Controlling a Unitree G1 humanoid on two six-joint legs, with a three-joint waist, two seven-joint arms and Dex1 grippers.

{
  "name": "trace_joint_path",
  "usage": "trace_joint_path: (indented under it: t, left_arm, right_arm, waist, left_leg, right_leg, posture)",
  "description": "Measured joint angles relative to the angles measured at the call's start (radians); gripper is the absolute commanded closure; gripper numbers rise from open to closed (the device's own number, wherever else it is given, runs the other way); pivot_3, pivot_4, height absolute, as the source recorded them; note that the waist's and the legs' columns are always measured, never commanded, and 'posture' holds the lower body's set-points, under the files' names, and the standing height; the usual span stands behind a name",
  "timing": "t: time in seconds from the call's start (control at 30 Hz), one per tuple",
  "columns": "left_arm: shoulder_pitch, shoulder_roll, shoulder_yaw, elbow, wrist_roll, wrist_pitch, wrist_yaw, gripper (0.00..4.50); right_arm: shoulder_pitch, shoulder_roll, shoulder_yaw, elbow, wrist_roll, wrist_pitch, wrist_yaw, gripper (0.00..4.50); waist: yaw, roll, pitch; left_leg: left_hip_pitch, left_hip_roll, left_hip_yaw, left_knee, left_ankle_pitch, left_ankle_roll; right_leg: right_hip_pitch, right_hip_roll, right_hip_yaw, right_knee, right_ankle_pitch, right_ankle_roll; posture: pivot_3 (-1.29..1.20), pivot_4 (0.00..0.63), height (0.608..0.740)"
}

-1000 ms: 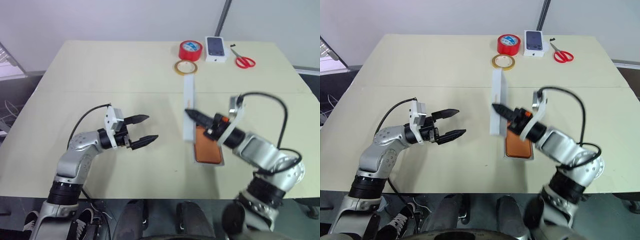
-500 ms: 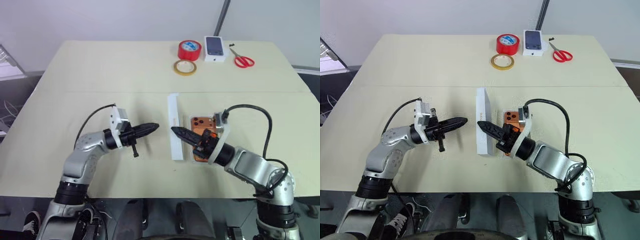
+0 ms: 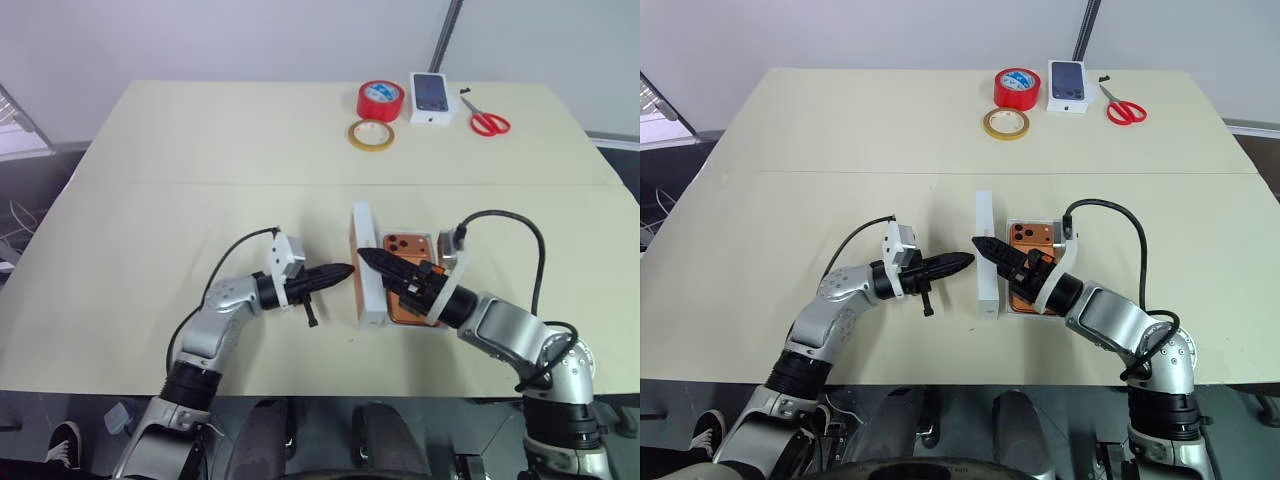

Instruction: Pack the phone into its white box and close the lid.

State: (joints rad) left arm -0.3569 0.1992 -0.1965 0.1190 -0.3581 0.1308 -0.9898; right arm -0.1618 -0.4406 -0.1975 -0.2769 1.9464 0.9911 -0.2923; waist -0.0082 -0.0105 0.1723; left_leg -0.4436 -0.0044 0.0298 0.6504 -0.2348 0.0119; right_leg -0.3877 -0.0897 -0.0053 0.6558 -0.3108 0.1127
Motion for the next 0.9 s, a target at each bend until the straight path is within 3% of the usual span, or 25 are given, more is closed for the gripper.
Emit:
trace_joint_path:
  t: [0.1, 0.2, 0.33, 0.5, 0.57, 0.7, 0.8, 0.9]
  left_arm:
    - [-0.031, -0.048, -0.017, 0.055, 0.016, -0.026, 0.008, 4.5]
    - [-0.051, -0.088, -0.018, 0.097, 0.023, -0.037, 0.016, 4.5]
    - [-0.064, -0.145, -0.036, 0.155, 0.045, -0.06, 0.028, 4.5]
    - [-0.08, -0.164, -0.058, 0.18, 0.063, -0.058, 0.031, 4.5]
    - [-0.086, -0.152, -0.053, 0.179, 0.063, -0.05, 0.035, 4.5]
    - [-0.087, -0.061, -0.009, 0.142, 0.063, -0.01, 0.044, 4.5]
    - [-0.079, -0.012, 0.025, 0.107, 0.063, 0.001, 0.057, 4.5]
    - [-0.07, -0.001, 0.024, 0.097, 0.068, 0.018, 0.066, 4.5]
  right_arm:
    - [0.007, -0.187, -0.066, 0.012, -0.003, 0.011, 0.031, 0.1]
    - [0.055, -0.301, -0.136, 0.014, -0.034, 0.021, 0.124, 0.1]
    - [0.084, -0.46, -0.183, 0.022, -0.309, 0.009, 0.325, 0.1]
    - [0.04, -0.415, -0.146, 0.028, -0.583, -0.101, 0.438, 0.1]
    - [0.035, -0.405, -0.117, 0.021, -0.675, -0.136, 0.469, 0.93]
    - [0.064, -0.413, 0.08, -0.045, -1.09, -0.348, 0.564, 2.93]
    - [0.069, -0.374, 0.141, -0.045, -1.236, -0.417, 0.586, 4.43]
    - [0.065, -0.361, 0.162, -0.046, -1.335, -0.464, 0.611, 4.43]
  waist:
    - [0.013, -0.001, 0.0]
    - [0.021, -0.001, -0.001]
    - [0.021, -0.001, -0.001]
    - [0.019, -0.001, -0.001]
    - [0.02, -0.001, -0.001]
    - [0.019, 0.0, -0.001]
    - [0.021, 0.0, -0.001]
    - [0.026, -0.001, -0.001]
  left_leg:
    - [0.0, -0.001, 0.0, 0.001, 0.0, 0.0]
    - [0.0, 0.0, 0.0, 0.001, 0.0, 0.001]
    - [0.0, 0.0, 0.0, 0.002, 0.0, 0.001]
    - [0.0, 0.001, 0.0, 0.002, 0.0, 0.0]
    - [0.001, 0.001, 0.0, 0.002, 0.0, 0.0]
    - [0.001, 0.001, 0.0, 0.002, 0.0, 0.0]
    - [0.0, 0.001, 0.0, 0.003, 0.001, -0.001]
    - [0.0, 0.0, 0.0, 0.004, 0.001, -0.001]
  right_leg:
    - [0.0, -0.001, 0.0, 0.0, 0.0, 0.0]
    - [0.001, 0.0, 0.0, 0.0, 0.0, 0.0]
    - [0.001, 0.001, 0.0, 0.0, 0.0, 0.0]
    - [0.0, 0.003, 0.0, 0.001, 0.0, 0.0]
    - [0.0, 0.003, 0.0, 0.002, 0.0, 0.0]
    - [-0.001, 0.003, 0.0, 0.002, 0.0, 0.0]
    - [-0.001, 0.002, 0.0, 0.003, 0.0, 0.0]
    - [0.001, 0.002, 0.0, 0.003, 0.0, 0.0]
  posture:
    - [0.0, 0.15, 0.728]
    - [0.0, 0.15, 0.728]
    - [0.0, 0.15, 0.728]
    - [0.0, 0.15, 0.728]
    - [0.0, 0.15, 0.728]
    - [0.0, 0.15, 0.728]
    - [0.0, 0.15, 0.728]
    - [0.0, 0.15, 0.728]
